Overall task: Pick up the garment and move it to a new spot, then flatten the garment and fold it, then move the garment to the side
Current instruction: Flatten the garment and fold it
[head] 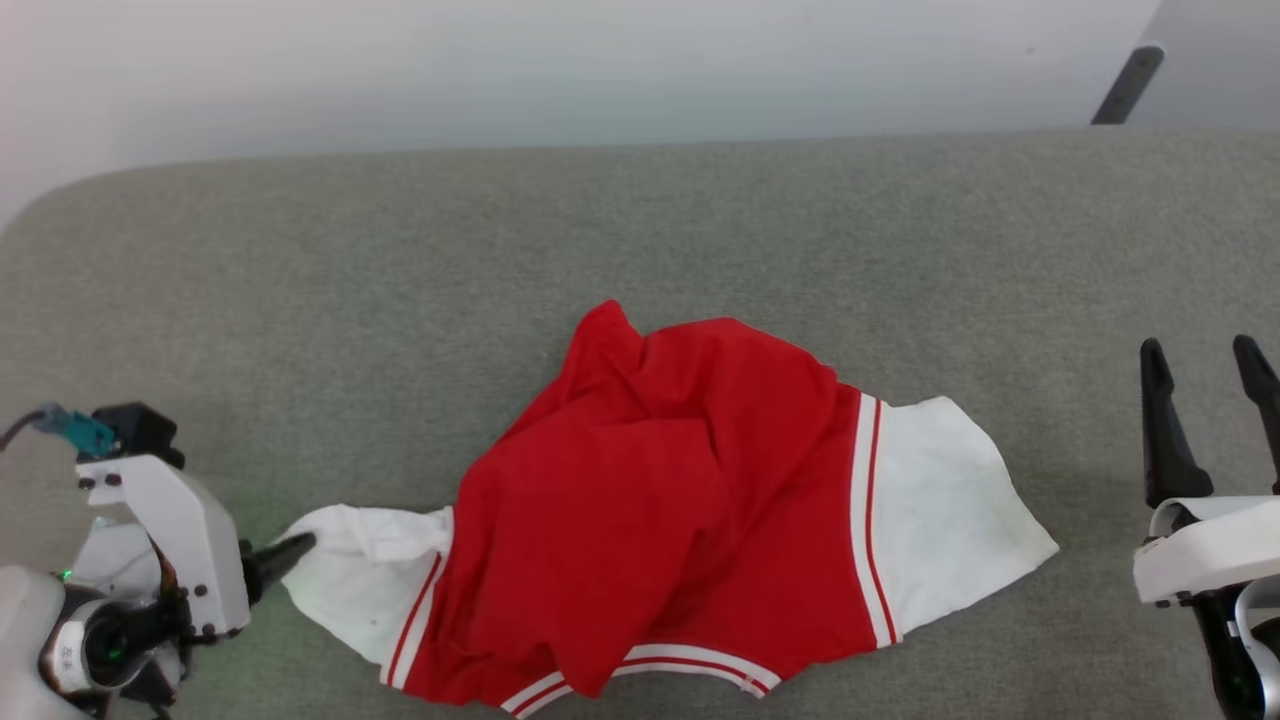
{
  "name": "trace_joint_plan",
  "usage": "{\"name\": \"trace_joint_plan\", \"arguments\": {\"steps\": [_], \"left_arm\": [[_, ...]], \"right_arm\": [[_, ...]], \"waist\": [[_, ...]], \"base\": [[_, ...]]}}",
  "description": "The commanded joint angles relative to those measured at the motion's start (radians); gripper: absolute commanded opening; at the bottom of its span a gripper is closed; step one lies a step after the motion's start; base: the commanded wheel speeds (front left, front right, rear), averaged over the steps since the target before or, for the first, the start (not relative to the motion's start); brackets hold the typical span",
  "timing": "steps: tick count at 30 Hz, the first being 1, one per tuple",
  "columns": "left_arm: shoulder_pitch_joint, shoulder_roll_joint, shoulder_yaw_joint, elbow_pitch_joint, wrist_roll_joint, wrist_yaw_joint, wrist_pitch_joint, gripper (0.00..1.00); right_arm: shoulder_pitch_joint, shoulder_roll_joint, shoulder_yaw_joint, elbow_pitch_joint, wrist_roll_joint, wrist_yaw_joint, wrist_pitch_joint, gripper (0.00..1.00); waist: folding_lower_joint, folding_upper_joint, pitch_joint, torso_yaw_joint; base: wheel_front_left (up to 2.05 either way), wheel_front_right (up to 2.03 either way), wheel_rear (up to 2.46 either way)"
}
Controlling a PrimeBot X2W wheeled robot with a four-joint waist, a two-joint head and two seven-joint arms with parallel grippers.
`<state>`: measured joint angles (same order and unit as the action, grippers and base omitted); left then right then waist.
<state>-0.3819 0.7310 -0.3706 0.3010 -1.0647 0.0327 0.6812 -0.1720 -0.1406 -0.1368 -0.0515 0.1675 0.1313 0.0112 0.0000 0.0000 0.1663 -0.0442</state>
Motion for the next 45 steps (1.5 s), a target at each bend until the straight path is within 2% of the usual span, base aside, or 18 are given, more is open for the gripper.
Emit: {"name": "trace_joint_plan", "arguments": {"steps": [1,9,20,21,22,26,29,36,37,40,45], "left_arm": [[-0.009,0.001,-0.006,0.014,0.004,-0.010,0.003,1.00],[-0.032,0.002,-0.039,0.119,0.042,-0.048,-0.007,1.00],[-0.064,-0.029,-0.076,0.239,0.060,-0.082,-0.007,1.00],[-0.064,-0.037,-0.073,0.249,0.047,-0.085,-0.003,0.42],[-0.068,-0.046,-0.065,0.260,0.033,-0.084,-0.003,0.00],[-0.085,-0.051,-0.072,0.276,0.040,-0.091,-0.002,0.00],[-0.099,-0.061,-0.065,0.288,0.029,-0.087,-0.006,0.00],[-0.117,-0.073,-0.058,0.289,0.026,-0.078,-0.023,0.00],[-0.117,-0.073,-0.058,0.289,0.026,-0.078,-0.023,0.00],[-0.120,-0.075,-0.060,0.283,0.033,-0.075,-0.031,0.00],[-0.131,-0.088,-0.056,0.271,0.027,-0.068,-0.041,0.00]], "right_arm": [[-0.011,-0.004,-0.004,0.002,0.006,-0.001,-0.005,1.00],[0.000,0.000,-0.013,-0.011,0.001,-0.001,-0.001,1.00],[-0.025,-0.022,-0.010,-0.006,0.011,-0.001,0.011,1.00],[-0.025,-0.025,-0.009,-0.005,0.014,-0.001,0.011,1.00],[-0.024,-0.027,-0.008,-0.002,0.016,-0.001,0.012,1.00],[-0.023,-0.024,0.003,-0.015,0.025,-0.001,0.036,1.00],[-0.018,-0.047,0.029,-0.028,0.049,-0.001,0.086,1.00],[0.046,-0.125,0.109,-0.052,0.204,-0.001,0.386,1.00],[0.046,-0.125,0.109,-0.052,0.204,-0.001,0.386,1.00],[0.074,-0.156,0.120,-0.068,0.242,-0.001,0.499,1.00],[0.080,-0.166,0.120,-0.072,0.278,-0.001,0.621,1.00]], "waist": [[0.0000,0.0000,0.015,-0.015],[0.0000,0.0000,0.031,-0.025],[0.0000,0.0000,0.038,-0.019],[0.0000,0.0000,0.038,-0.018],[0.0000,0.0000,0.038,-0.018],[0.0000,0.0000,0.040,-0.018],[0.0000,0.0000,0.043,-0.018],[0.0000,0.0000,0.052,-0.018],[0.0000,0.0000,0.052,-0.018],[0.0000,0.0000,0.058,-0.016],[0.0000,0.0000,0.073,-0.011]], "base": [[0.00,0.00,0.00],[0.00,0.00,0.00],[0.00,0.00,0.00],[0.00,0.00,0.00],[0.00,0.00,0.00],[0.00,0.00,0.00],[0.00,0.00,0.00],[0.00,0.00,0.00],[0.00,0.00,0.00],[0.00,0.00,0.00],[0.00,0.00,0.00]]}}
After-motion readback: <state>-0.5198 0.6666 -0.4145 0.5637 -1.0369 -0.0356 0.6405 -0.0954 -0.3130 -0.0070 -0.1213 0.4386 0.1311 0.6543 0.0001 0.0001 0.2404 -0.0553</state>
